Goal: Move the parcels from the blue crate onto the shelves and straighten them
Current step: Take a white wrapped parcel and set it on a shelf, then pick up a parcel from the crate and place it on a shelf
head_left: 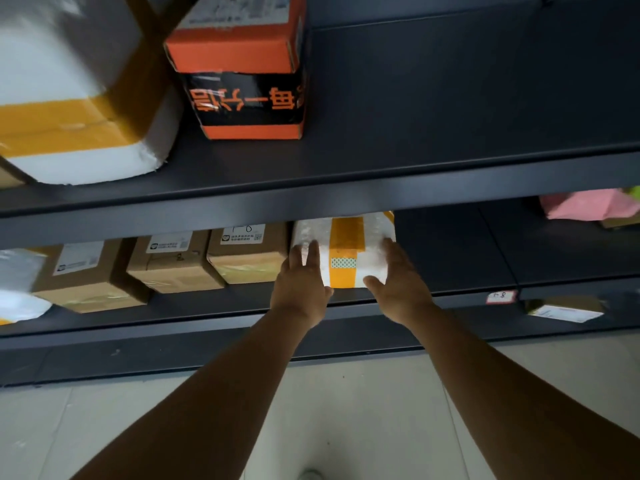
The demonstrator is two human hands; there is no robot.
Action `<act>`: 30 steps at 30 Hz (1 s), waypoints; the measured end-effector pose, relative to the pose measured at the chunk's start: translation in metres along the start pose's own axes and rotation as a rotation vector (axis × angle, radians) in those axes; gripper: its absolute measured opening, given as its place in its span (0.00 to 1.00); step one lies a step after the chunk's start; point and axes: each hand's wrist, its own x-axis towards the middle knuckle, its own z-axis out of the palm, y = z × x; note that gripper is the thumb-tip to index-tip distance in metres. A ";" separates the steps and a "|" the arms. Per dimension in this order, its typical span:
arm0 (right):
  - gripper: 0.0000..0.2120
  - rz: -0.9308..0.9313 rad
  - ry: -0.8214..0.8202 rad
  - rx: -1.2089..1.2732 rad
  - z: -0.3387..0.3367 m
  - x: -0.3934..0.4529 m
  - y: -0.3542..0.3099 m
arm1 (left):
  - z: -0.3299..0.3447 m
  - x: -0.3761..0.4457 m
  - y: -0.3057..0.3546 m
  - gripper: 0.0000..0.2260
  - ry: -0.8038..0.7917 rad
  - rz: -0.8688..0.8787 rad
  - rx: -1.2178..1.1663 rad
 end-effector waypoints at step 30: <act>0.41 0.258 0.191 -0.217 -0.121 -0.451 -0.030 | -0.131 -0.369 0.113 0.33 -0.010 0.639 0.228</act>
